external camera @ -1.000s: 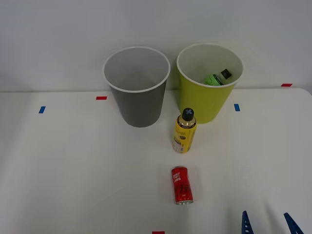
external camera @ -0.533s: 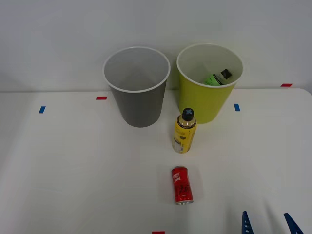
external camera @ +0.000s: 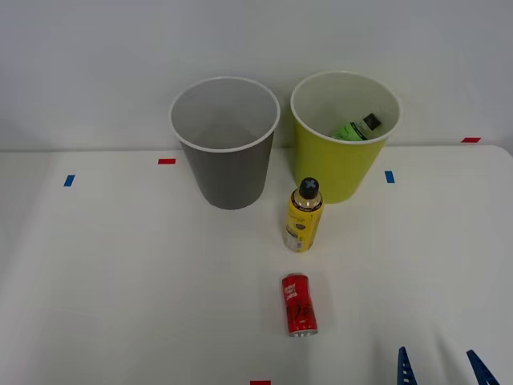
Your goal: Put cans in the gray bin, plastic bottles in the light green bin
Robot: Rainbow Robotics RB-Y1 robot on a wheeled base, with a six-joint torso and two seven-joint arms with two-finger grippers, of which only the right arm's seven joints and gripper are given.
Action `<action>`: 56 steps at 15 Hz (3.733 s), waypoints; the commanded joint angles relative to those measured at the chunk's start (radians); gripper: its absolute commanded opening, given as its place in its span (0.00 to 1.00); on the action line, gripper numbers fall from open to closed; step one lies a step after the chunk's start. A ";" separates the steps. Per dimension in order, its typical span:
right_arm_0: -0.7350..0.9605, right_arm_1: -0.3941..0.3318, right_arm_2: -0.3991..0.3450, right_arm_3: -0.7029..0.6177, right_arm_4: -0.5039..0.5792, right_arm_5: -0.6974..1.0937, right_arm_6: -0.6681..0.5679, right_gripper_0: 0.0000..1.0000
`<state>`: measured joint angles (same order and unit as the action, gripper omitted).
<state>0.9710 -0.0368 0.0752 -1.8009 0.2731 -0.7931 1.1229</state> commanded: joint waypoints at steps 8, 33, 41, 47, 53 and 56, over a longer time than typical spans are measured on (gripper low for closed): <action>0.000 0.000 0.000 0.000 0.000 0.000 0.000 0.99; 0.000 0.000 0.000 0.000 0.000 0.000 0.000 0.99; 0.000 0.000 0.000 0.000 0.000 0.000 0.000 0.99; 0.000 0.000 0.000 0.000 0.000 0.000 0.000 0.99; -0.021 -0.021 0.002 0.046 -0.018 0.015 -0.006 0.99; 0.011 -0.087 0.035 0.029 -0.080 -0.017 0.018 0.99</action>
<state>0.9635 -0.1020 0.0968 -1.7541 0.1949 -0.7972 1.1319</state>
